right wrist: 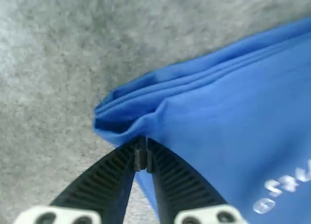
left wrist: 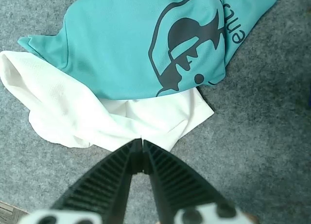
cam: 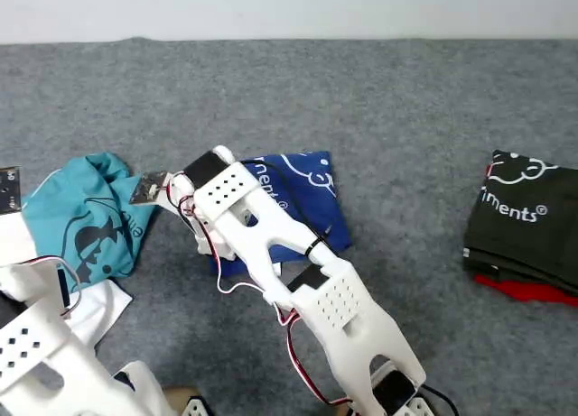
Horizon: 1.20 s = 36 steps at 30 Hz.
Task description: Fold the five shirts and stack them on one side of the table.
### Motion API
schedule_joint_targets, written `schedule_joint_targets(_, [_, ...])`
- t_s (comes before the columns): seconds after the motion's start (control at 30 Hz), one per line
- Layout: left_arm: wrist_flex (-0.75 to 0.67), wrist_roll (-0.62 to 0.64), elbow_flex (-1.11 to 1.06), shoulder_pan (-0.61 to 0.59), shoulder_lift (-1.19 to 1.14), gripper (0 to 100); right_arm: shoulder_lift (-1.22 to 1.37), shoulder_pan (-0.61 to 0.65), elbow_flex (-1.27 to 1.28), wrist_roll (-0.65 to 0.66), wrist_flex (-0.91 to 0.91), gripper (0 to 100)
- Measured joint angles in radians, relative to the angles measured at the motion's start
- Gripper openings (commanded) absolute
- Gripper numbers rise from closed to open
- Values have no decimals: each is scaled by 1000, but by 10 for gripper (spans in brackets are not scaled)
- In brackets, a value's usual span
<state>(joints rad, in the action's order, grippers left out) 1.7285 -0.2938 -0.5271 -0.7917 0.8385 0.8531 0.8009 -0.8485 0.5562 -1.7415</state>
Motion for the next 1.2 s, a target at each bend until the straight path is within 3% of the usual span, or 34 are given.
schedule_joint_targets(0.23, [0,0,0,0,0,6,-84,-176,-129,0,8,10])
schedule_joint_targets(0.37, [0,0,-2,0,0,6,-77,-331,-141,0,143,10])
schedule_joint_targets(0.5, [0,0,-2,0,0,6,32,-443,-143,0,273,10])
schedule_joint_targets(0.7, [0,0,-2,0,0,6,196,-543,-143,-2,318,10])
schedule_joint_targets(1.07, [0,0,-2,0,0,6,180,-588,-150,-3,272,10])
schedule_joint_targets(1.2, [0,0,-2,0,0,6,129,-512,-206,-2,236,10])
